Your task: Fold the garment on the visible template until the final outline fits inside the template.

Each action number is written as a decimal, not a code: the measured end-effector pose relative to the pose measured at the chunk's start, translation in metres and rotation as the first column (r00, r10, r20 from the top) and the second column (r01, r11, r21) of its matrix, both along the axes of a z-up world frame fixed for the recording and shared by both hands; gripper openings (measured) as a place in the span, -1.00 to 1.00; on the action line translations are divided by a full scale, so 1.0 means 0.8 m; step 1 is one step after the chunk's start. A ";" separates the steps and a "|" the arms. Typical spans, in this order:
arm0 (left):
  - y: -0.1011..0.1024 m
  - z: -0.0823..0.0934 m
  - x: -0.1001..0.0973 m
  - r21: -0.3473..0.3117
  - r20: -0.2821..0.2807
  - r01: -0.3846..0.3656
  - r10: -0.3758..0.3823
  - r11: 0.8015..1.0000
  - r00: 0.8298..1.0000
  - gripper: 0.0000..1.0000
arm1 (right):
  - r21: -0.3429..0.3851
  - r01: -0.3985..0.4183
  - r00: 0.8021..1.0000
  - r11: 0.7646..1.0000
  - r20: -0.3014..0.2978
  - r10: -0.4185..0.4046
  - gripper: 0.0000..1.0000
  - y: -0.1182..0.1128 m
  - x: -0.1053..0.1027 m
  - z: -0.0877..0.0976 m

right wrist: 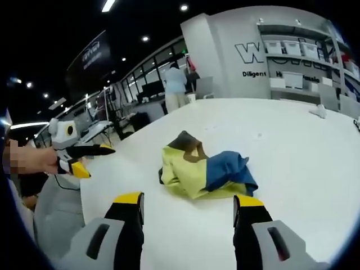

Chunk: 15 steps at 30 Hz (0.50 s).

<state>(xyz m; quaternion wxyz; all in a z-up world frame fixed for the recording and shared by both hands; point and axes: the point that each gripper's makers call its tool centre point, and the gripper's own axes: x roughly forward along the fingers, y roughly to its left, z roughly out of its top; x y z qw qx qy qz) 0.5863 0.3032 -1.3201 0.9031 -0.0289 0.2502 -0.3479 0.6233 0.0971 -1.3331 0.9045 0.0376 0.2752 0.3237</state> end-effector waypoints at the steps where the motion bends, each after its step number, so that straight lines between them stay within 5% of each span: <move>1: -0.001 0.001 0.001 -0.001 0.000 0.003 -0.003 1.000 1.000 0.61 | 0.001 0.000 1.000 1.000 0.000 0.000 0.18 0.001 0.003 0.000; 15: -0.008 -0.002 0.023 -0.002 -0.011 0.034 -0.034 0.999 0.999 0.52 | -0.012 -0.016 1.000 1.000 -0.001 0.016 -0.30 0.005 0.074 -0.004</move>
